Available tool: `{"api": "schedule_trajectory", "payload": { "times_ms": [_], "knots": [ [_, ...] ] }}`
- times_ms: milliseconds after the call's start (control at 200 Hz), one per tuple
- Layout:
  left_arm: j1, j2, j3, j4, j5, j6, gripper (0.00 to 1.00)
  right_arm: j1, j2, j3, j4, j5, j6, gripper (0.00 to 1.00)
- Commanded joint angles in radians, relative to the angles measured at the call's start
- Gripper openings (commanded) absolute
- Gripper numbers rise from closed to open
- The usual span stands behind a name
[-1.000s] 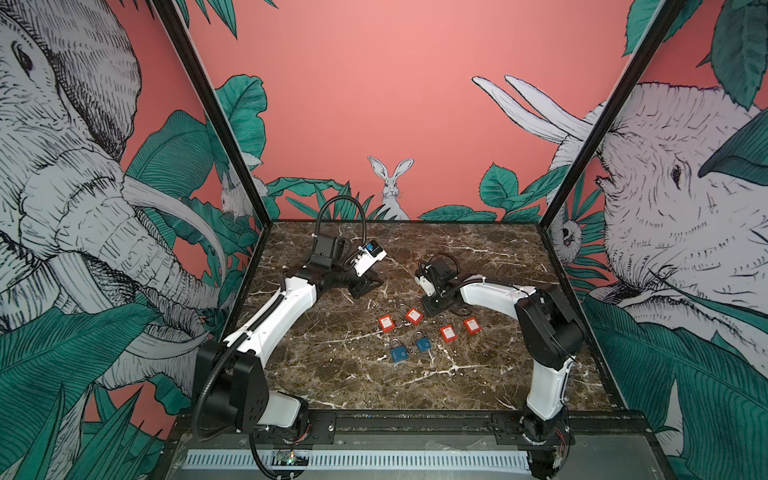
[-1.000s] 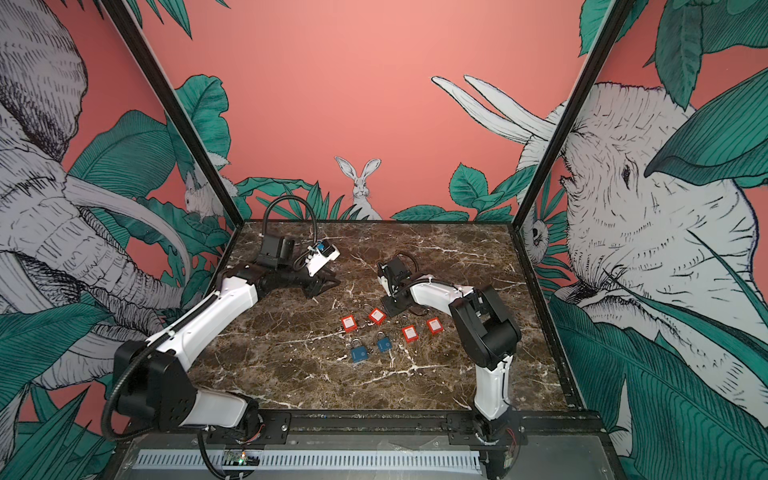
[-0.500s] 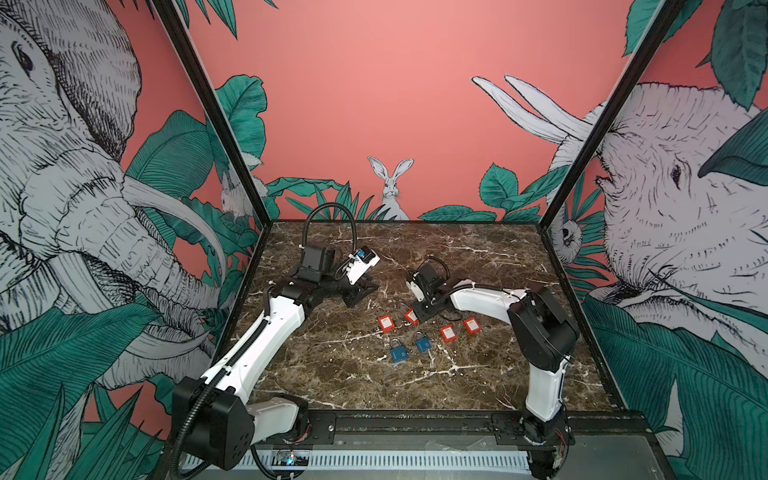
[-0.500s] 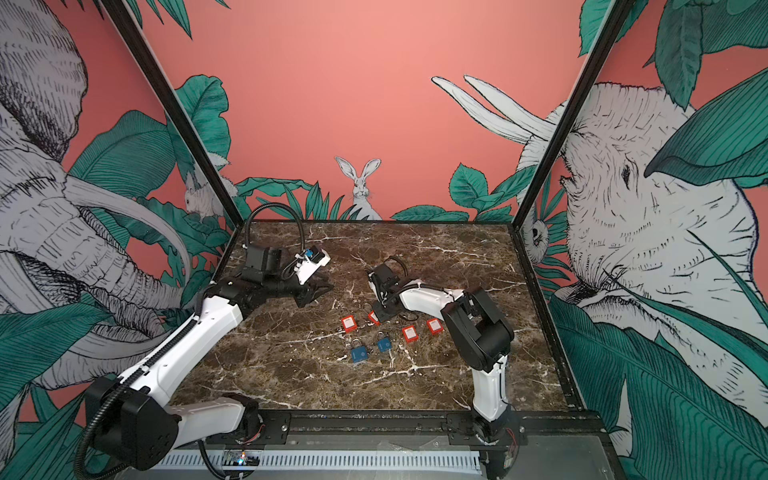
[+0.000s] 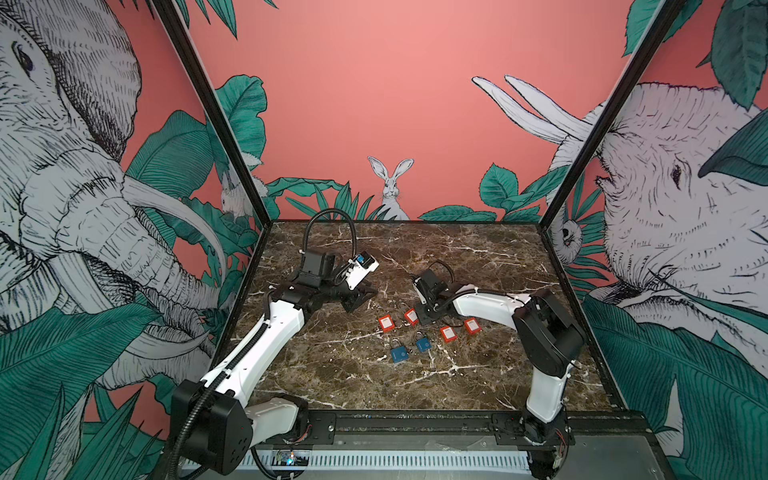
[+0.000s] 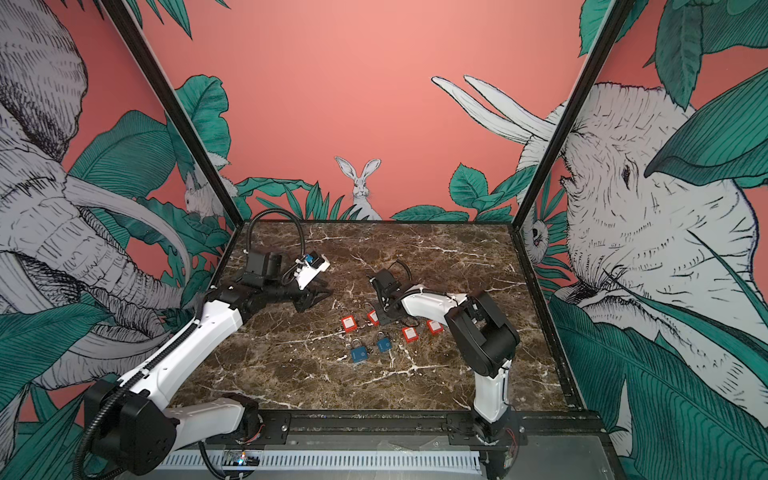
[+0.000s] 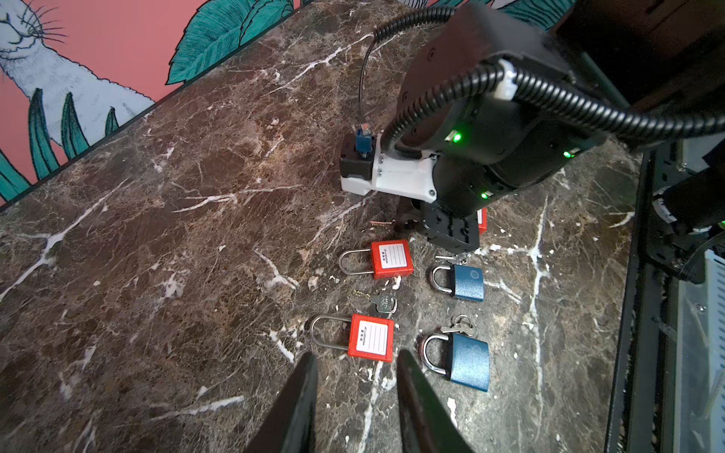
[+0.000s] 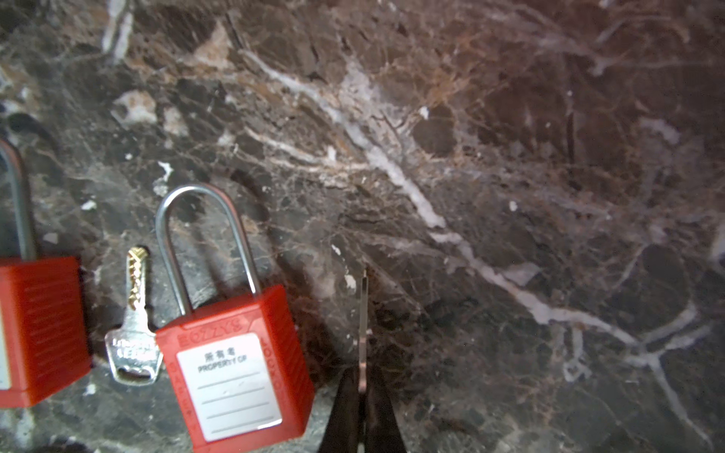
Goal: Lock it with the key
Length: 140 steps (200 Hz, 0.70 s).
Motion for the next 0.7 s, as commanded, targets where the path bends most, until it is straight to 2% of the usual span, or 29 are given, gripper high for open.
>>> {"api": "schedule_trajectory", "payload": {
  "times_ms": [0,90,240,315,535,695],
  "knots": [
    [0.008,-0.052,-0.032,0.014,-0.016,-0.012,0.36,0.003,0.025,0.013,0.026,0.042,0.031,0.00],
    [0.012,-0.074,-0.064,0.028,-0.032,-0.019,0.36,0.003,0.044,0.024,0.035,0.040,0.033,0.01],
    [0.032,-0.106,-0.102,0.047,-0.039,-0.036,0.38,0.003,0.019,0.014,0.059,0.044,0.007,0.24],
    [0.048,-0.122,-0.124,0.071,-0.044,-0.057,0.42,0.002,-0.015,0.004,0.068,0.080,-0.018,0.30],
    [0.120,-0.169,-0.179,0.144,-0.030,-0.120,0.45,0.001,-0.099,0.017,0.055,0.134,-0.117,0.36],
    [0.143,-0.188,-0.215,0.172,-0.024,-0.147,0.46,-0.004,-0.077,0.030,0.028,0.129,-0.159,0.35]
  ]
}}
